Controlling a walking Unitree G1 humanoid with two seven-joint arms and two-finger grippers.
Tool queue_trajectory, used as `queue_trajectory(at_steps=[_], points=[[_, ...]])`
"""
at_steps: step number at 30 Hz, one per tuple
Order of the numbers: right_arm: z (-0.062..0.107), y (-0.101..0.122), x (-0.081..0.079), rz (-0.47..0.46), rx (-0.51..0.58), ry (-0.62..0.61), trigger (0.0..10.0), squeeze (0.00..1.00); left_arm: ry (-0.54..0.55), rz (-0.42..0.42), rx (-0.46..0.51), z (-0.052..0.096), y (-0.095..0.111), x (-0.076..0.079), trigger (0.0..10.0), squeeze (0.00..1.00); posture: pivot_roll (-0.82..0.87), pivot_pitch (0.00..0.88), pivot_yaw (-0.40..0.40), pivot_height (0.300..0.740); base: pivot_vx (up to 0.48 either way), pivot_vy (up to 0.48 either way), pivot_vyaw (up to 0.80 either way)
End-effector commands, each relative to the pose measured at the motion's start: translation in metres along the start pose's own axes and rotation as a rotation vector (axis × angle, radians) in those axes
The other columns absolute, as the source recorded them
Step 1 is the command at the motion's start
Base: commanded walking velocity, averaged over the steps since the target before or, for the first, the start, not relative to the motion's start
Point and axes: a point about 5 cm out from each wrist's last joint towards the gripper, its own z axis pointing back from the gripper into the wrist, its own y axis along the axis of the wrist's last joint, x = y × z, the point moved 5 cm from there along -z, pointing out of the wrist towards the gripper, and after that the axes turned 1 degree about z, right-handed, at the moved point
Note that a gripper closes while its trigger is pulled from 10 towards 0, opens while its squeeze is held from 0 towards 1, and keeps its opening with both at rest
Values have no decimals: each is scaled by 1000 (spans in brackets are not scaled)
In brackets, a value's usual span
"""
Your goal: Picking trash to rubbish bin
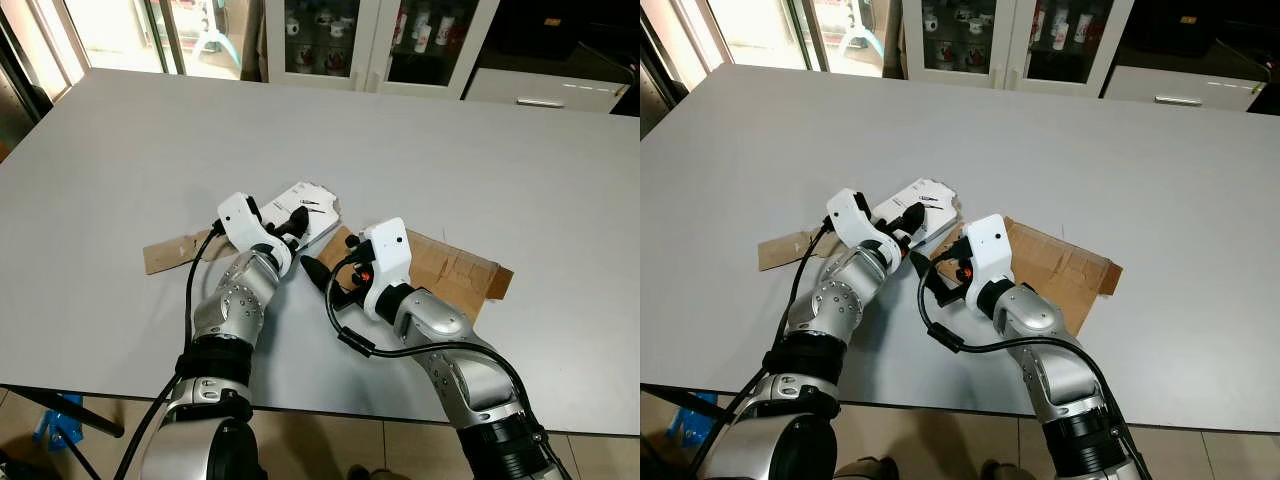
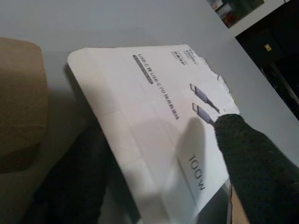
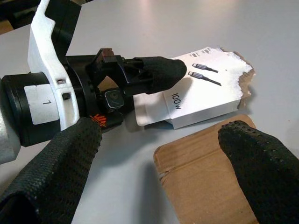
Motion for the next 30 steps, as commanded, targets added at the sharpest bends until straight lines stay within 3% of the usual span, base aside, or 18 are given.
queue_trajectory(at_steps=[1,30], points=[[2,0,-3,-5,-2,11,10000,0,6,32,-88,-2,-26,5,0,0,-84,128,-34,740,0,0,0],[-1,0,-5,-10,-1,19,10000,0,-7,35,-68,-3,-22,8,0,0,-79,122,-36,740,0,0,0]])
